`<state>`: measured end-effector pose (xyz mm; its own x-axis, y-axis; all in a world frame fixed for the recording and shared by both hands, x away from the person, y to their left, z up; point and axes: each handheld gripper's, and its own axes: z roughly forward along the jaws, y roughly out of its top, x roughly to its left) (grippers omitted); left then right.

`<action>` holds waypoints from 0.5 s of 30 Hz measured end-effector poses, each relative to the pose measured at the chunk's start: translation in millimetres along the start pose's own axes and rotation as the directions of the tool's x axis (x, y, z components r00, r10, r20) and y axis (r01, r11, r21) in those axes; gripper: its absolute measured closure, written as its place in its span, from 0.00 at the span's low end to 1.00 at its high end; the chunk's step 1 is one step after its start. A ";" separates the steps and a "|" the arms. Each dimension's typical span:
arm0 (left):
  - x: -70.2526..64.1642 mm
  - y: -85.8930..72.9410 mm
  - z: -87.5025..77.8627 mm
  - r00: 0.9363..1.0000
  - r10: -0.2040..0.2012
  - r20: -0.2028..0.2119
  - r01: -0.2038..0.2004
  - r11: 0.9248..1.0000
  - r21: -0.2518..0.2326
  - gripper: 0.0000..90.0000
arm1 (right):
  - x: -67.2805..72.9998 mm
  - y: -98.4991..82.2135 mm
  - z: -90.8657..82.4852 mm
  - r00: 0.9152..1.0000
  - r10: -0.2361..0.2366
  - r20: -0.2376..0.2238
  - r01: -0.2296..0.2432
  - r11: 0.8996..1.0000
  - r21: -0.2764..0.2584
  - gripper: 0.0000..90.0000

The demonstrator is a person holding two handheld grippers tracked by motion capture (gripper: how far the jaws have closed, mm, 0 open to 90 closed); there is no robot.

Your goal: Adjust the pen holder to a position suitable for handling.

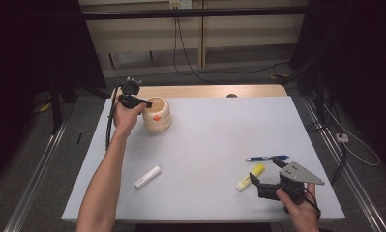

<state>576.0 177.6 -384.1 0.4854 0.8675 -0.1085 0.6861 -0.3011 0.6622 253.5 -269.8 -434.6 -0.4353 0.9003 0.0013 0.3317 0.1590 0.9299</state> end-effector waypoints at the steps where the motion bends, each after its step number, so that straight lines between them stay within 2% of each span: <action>1: 0.7 -0.5 0.2 1.000 0.000 0.004 0.000 1.000 0.006 0.70 | -0.1 0.0 0.1 1.000 0.000 -0.001 0.000 1.000 0.000 0.04; 4: 5.1 -3.0 0.5 0.999 -0.040 0.017 0.040 0.999 -0.002 0.78 | -0.1 0.1 -0.2 1.000 0.004 -0.001 -0.004 1.000 -0.003 0.04; 6: 6.5 -4.0 0.6 0.997 -0.064 0.036 0.064 0.998 -0.012 0.78 | 0.0 0.2 -0.6 1.000 0.002 -0.002 -0.002 1.000 -0.005 0.04; 9: 4.0 -2.5 -0.7 0.997 -0.056 0.049 0.057 0.998 -0.019 0.81 | 0.2 0.1 -0.2 1.000 -0.002 -0.002 0.002 1.000 -0.003 0.04; 12: 2.1 -1.8 -2.2 0.999 -0.049 0.024 0.049 0.998 -0.025 0.81 | 0.0 0.2 -0.1 1.000 0.000 -0.001 -0.001 1.000 -0.004 0.04; 15: 2.8 -2.2 -3.8 0.998 -0.057 0.031 0.058 0.998 -0.035 0.81 | -0.1 0.2 -0.6 1.000 0.001 0.000 -0.001 1.000 -0.005 0.04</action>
<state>573.8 182.2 -383.0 0.4622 0.8706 -0.1687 0.6939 -0.2366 0.6801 253.1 -270.1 -434.2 -0.4352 0.9003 0.0018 0.3277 0.1565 0.9317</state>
